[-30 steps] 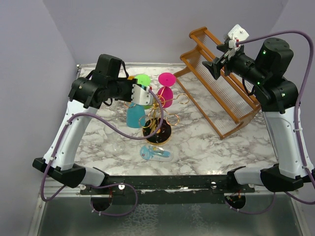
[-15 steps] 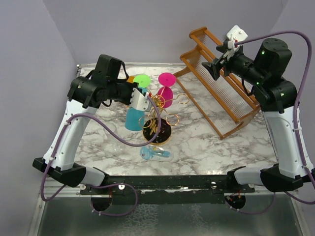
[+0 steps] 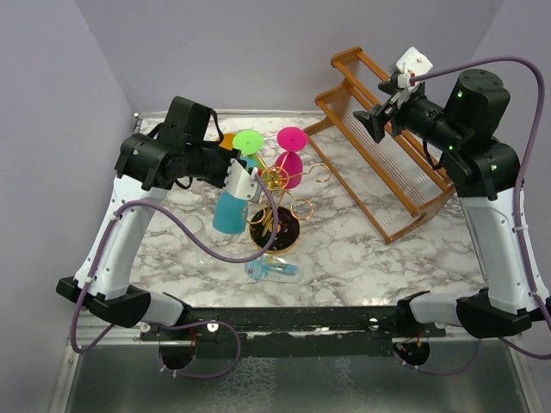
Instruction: Place the wine glass upside down on the wine glass rack
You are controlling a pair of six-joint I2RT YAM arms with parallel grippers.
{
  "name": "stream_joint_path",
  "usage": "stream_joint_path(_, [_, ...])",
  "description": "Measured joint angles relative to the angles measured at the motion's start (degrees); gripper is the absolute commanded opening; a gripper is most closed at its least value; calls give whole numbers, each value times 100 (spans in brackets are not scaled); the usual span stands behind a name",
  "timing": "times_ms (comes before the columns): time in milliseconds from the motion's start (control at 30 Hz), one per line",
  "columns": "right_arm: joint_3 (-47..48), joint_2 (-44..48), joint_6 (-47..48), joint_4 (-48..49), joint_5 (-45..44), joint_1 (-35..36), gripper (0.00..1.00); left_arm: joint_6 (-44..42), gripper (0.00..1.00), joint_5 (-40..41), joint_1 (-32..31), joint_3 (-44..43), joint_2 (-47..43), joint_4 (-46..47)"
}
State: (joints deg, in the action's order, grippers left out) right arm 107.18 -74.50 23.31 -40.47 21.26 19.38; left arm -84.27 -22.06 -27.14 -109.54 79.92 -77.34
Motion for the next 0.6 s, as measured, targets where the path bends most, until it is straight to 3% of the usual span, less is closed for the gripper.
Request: stream_joint_path(600, [-15, 22, 13, 0, 2, -37, 72, 11, 0, 46, 0, -66, -24, -208])
